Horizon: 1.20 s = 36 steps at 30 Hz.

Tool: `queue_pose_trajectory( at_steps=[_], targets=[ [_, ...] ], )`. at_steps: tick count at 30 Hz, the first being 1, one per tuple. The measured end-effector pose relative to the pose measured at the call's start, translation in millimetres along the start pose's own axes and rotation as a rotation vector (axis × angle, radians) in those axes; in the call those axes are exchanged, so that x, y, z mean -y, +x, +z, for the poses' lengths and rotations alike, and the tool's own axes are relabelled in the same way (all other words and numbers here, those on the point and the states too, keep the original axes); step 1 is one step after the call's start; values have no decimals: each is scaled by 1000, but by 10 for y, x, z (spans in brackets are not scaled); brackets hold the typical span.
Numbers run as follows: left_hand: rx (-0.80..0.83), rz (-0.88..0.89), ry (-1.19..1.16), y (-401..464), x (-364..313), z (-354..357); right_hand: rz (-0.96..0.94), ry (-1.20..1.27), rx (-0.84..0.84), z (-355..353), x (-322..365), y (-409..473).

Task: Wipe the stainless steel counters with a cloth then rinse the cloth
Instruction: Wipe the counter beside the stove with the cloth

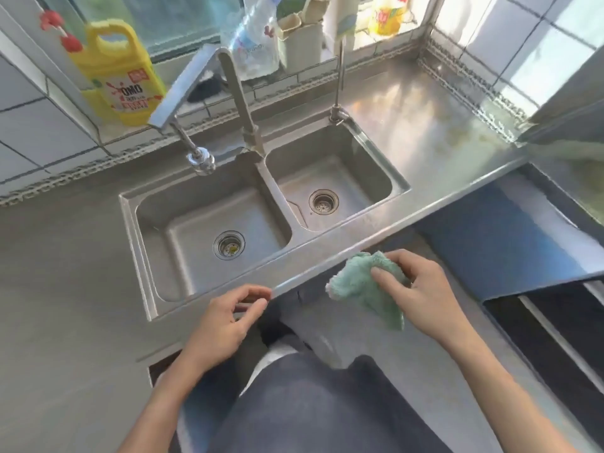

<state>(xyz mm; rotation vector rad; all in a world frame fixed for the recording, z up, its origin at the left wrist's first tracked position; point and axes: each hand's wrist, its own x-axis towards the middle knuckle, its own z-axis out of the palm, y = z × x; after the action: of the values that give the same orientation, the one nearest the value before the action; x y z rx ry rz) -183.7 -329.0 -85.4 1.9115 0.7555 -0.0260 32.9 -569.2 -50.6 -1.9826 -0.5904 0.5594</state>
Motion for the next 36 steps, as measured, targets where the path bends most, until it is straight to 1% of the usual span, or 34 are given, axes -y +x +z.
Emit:
queue_pose_trajectory(
  at_steps=[5, 9, 12, 16, 19, 22, 27, 31, 36],
  targets=[
    [145, 59, 53, -205, -234, 563, 130, 71, -172, -406, -391, -832],
    [266, 141, 108, -334, -485, 1034, 221, 123, -306, -670, -657, -1491],
    [378, 193, 144, -378, -673, 1385, 294, 96, -404, -866, -827, -1932],
    [523, 253, 191, -386, -855, 1757, 375, 131, -552, -1047, -1025, -2420],
    [598, 323, 240, -272, -982, 1967, 434, 158, -667, -1133, -1169, -2665],
    [635, 359, 261, -113, -1072, 2094, 502, 183, -759, -1204, -1287, -2778],
    [678, 370, 278, 229, -1231, 2289, 560, 209, -827, -1325, -1403, -2703],
    [727, 408, 288, 721, -1489, 2535, 584, 215, -875, -1563, -1492, -2407],
    [763, 459, 274, 1523, -1981, 2891, 562, 183, -921, -2066, -1488, -1811]
  ],
)
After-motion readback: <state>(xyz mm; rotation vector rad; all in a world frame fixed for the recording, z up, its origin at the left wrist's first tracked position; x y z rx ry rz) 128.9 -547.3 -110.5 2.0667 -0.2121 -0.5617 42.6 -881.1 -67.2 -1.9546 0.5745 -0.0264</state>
